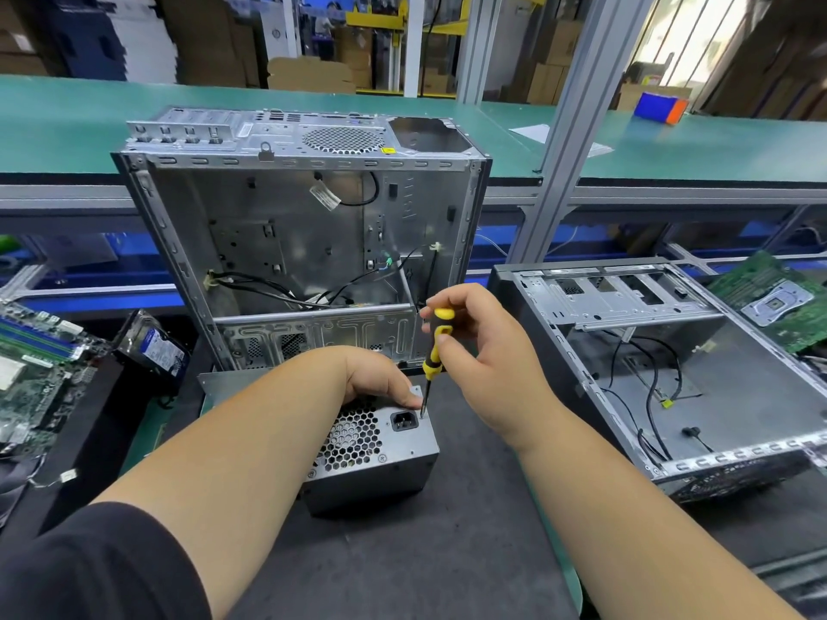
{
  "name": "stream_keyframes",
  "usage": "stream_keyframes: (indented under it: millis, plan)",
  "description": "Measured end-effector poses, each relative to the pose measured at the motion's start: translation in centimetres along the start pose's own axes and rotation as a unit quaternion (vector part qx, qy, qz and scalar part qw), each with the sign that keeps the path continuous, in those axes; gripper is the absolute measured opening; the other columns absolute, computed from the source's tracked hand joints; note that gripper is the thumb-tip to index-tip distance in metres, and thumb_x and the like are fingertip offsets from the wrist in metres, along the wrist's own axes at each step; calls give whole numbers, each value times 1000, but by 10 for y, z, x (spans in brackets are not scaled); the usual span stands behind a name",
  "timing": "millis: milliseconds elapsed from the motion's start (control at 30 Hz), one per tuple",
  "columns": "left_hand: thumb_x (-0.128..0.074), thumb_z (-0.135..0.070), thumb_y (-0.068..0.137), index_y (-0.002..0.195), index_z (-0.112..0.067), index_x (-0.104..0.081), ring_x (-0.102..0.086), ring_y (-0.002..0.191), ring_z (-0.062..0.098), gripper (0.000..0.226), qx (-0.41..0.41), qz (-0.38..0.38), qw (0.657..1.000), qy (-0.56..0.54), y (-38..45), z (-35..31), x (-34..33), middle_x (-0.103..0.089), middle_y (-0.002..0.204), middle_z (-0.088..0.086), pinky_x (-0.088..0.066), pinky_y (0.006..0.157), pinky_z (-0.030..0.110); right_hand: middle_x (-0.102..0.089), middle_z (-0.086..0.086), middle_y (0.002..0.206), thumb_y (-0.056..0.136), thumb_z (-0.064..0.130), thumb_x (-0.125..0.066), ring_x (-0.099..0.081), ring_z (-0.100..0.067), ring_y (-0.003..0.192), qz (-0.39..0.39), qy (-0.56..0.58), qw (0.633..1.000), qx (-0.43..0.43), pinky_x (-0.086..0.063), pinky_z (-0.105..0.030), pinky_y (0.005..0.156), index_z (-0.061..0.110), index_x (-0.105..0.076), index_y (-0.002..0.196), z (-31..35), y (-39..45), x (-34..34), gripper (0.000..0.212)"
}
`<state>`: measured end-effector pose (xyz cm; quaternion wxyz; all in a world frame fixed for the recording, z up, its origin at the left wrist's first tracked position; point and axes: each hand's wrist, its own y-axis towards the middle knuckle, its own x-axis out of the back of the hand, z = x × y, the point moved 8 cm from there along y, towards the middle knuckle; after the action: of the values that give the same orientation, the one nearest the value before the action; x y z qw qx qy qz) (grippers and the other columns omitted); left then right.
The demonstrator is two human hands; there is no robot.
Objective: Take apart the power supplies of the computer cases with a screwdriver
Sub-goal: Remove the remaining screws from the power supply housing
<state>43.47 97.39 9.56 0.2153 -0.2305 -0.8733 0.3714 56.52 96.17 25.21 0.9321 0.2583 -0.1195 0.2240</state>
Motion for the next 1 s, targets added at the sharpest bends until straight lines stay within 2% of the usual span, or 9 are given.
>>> stream_keyframes:
  millis: [133,233,333,467,533,633,733,867,1000]
  plan:
    - [-61,-20,94,92,-14,-74,-62,102,27,15,-6,3,1000,6,1,0,0,-73,98,6,-38,112,48,-56,12,106,83,20,-72,-58,-12,95,-13,-62,997,39,-47,-17,83,27,-59,107,5,-1,2,28]
    - [-61,-20,94,89,-15,-75,-62,100,25,16,-7,3,1000,11,1,0,0,-74,94,4,-39,111,47,-51,14,104,80,17,-80,-53,-10,89,-28,-81,995,51,-43,-11,80,29,-58,106,4,-1,5,36]
    - [-61,-18,94,85,-15,-74,-64,91,23,17,-7,1,1000,1,2,0,0,-74,89,3,-41,106,43,-52,18,104,84,10,-75,-57,-12,91,-29,-73,996,42,-49,-17,82,32,-58,112,1,-1,5,40]
    - [-61,-17,95,86,-12,-73,-65,81,21,16,-6,3,1000,-14,1,-1,0,-73,87,7,-47,92,36,-60,8,110,87,6,-55,-63,-18,101,-9,-27,1000,1,-57,-43,85,28,-57,119,-3,-1,2,38]
    - [-61,-17,95,87,-12,-73,-64,82,21,16,-7,4,1000,-9,0,-2,-1,-73,87,6,-46,95,37,-60,8,109,87,8,-53,-63,-17,102,-5,-33,999,8,-57,-40,86,24,-60,117,-3,-3,2,35]
    - [-59,-18,96,88,-13,-74,-64,93,24,17,-15,4,1000,1,-3,-3,-2,-73,92,6,-43,103,40,-53,10,103,86,15,-70,-56,-14,94,-12,-90,995,48,-48,-22,84,24,-61,114,2,-2,2,30]
    - [-59,-19,96,89,-13,-73,-61,98,24,17,-17,-2,1000,9,-3,-4,-2,-72,94,5,-39,108,43,-49,11,101,82,16,-80,-52,-14,89,-22,-110,993,42,-44,-15,81,28,-62,111,-2,1,4,36]
    - [-59,-19,96,85,-14,-73,-60,91,23,18,-12,0,1000,9,-4,-5,-2,-72,88,4,-38,108,43,-52,15,106,86,8,-73,-56,-12,94,-24,-110,993,46,-45,-15,86,31,-59,120,-1,-1,5,43]
    - [-61,-18,95,90,-10,-72,-60,90,24,15,-6,4,1000,-6,-4,-4,-3,-71,89,7,-41,105,43,-59,13,111,86,-4,-52,-63,-15,104,-2,-52,999,3,-57,-38,87,28,-52,129,-5,-1,2,53]
